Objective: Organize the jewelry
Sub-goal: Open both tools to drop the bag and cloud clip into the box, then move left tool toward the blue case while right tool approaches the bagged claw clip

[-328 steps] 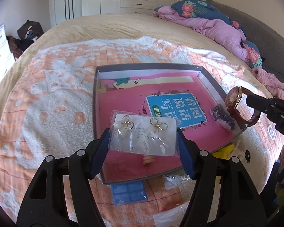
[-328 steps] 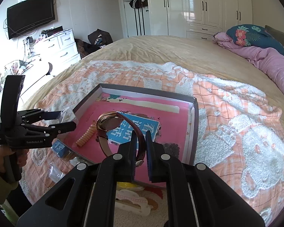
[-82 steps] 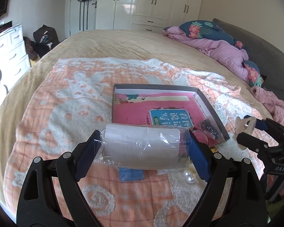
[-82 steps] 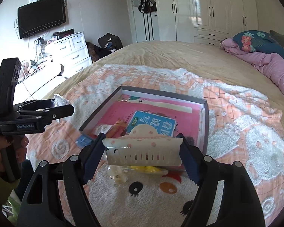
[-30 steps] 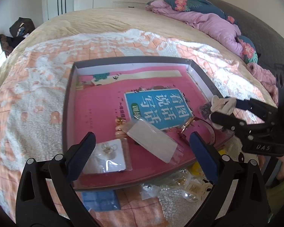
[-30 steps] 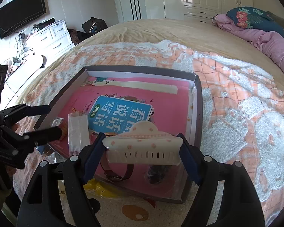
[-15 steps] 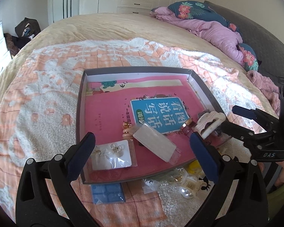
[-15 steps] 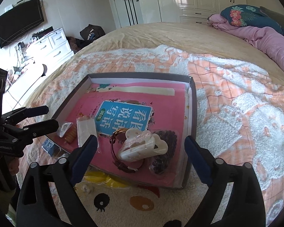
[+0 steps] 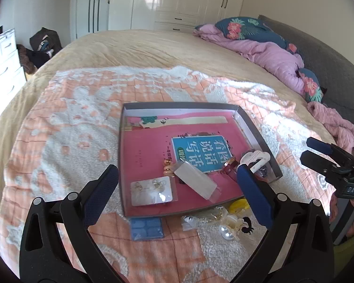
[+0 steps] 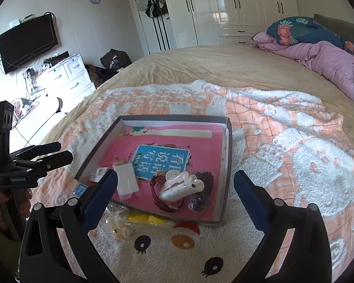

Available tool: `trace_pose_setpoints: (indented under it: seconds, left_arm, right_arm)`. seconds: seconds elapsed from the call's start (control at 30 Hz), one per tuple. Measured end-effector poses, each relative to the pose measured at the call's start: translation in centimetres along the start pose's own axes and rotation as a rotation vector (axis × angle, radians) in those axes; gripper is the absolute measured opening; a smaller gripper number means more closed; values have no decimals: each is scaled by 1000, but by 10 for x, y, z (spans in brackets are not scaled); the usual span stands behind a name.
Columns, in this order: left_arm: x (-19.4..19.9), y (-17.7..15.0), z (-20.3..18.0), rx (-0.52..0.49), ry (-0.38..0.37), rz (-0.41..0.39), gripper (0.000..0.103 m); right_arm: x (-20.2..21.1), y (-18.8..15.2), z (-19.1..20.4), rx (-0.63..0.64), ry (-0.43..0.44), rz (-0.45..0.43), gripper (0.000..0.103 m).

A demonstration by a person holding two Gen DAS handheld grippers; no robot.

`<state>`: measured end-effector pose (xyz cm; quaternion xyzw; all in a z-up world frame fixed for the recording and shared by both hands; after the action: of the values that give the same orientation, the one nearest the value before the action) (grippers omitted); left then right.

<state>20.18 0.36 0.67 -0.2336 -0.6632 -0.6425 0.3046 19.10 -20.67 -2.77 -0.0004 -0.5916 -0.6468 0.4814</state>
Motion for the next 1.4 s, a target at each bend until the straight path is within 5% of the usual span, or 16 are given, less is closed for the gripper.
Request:
trace_pose_setpoints:
  seconds: [0.7,1.4]
  left_arm:
    - [52,-8,19,27,31,-60,94]
    - [67,-44,33,29,73,-35,94]
  right_arm:
    - [44,-2,42,52,19,-55,98]
    - [45,-38,72,69,59,0,99]
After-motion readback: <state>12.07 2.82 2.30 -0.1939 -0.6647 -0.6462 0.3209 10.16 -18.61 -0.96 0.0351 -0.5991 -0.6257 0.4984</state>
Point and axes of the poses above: each gripper's, at about its wrist camera, not at the fingertips, and x roughly against the way its jaws point, z to its left, y to its top, the point moved 4 cm from there along -x, roughly the way its jaws point, and after that the axes turned 13 degrees about y, right-handed, at the moved point
